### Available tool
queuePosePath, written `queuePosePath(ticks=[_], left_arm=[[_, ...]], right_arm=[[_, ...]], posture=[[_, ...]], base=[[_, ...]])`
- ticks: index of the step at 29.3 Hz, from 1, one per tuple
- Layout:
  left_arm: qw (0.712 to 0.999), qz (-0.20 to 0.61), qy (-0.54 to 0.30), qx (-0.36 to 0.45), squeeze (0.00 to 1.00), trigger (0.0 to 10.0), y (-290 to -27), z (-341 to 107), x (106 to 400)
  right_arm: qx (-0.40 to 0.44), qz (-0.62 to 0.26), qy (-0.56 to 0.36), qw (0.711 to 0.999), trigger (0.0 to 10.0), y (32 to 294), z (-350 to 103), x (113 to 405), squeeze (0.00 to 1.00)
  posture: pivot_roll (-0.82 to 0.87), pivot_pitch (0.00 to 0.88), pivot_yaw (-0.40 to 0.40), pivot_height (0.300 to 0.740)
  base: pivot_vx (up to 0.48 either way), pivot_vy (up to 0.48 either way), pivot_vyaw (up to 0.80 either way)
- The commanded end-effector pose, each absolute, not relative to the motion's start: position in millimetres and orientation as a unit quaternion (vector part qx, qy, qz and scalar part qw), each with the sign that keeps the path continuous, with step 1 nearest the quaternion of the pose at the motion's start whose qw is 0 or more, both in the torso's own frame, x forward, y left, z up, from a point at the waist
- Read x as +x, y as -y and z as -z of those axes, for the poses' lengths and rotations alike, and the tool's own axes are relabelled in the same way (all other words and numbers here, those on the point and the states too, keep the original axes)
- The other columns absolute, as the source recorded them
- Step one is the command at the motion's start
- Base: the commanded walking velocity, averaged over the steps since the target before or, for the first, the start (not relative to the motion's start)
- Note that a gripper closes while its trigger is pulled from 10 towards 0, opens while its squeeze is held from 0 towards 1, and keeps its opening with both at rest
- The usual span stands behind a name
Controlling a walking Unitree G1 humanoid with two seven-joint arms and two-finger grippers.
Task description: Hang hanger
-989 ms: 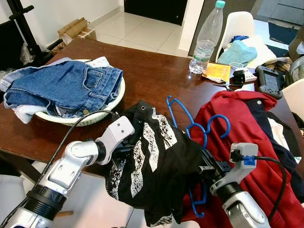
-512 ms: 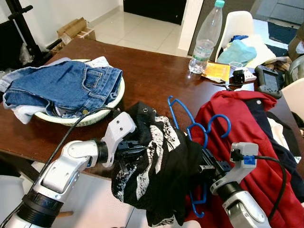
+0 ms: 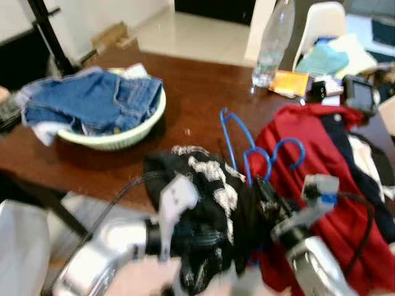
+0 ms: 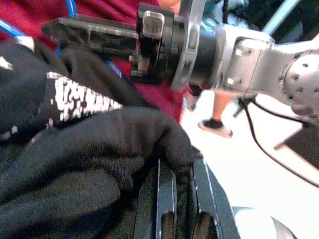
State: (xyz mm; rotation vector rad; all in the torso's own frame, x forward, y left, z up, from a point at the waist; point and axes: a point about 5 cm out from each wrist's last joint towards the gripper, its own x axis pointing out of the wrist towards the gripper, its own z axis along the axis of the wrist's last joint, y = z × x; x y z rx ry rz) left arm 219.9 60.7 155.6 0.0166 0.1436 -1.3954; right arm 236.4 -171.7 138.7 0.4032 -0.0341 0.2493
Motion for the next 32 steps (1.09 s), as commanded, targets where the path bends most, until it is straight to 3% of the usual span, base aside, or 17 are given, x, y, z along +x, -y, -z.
queuePosePath(ticks=[1, 21, 29, 32], left_arm=[[0.764, 0.638, -0.095, 0.006, 0.00, 10.0, -64, -144, 217], [0.757, 0.641, -0.126, -0.013, 0.00, 10.0, -59, -133, 204], [0.772, 0.620, -0.137, -0.036, 0.00, 10.0, -61, -125, 201], [0.790, 0.597, -0.130, -0.043, 0.00, 10.0, -64, -125, 205]], right_arm=[[0.203, -0.126, 0.007, 0.971, 10.0, 168, -134, 235, 0.00], [0.215, -0.139, 0.013, 0.967, 10.0, 168, -135, 234, 0.00], [0.207, -0.111, 0.002, 0.972, 10.0, 174, -131, 235, 0.00], [0.199, -0.098, -0.004, 0.975, 10.0, 178, -131, 236, 0.00]], posture=[[0.04, 0.178, -0.029, 0.740], [0.04, 0.180, -0.034, 0.740], [0.04, 0.185, -0.029, 0.740], [0.03, 0.186, -0.024, 0.740]], base=[[-0.368, 0.000, 0.00], [-0.369, 0.000, 0.00], [-0.371, 0.000, 0.00], [-0.352, 0.000, 0.00]])
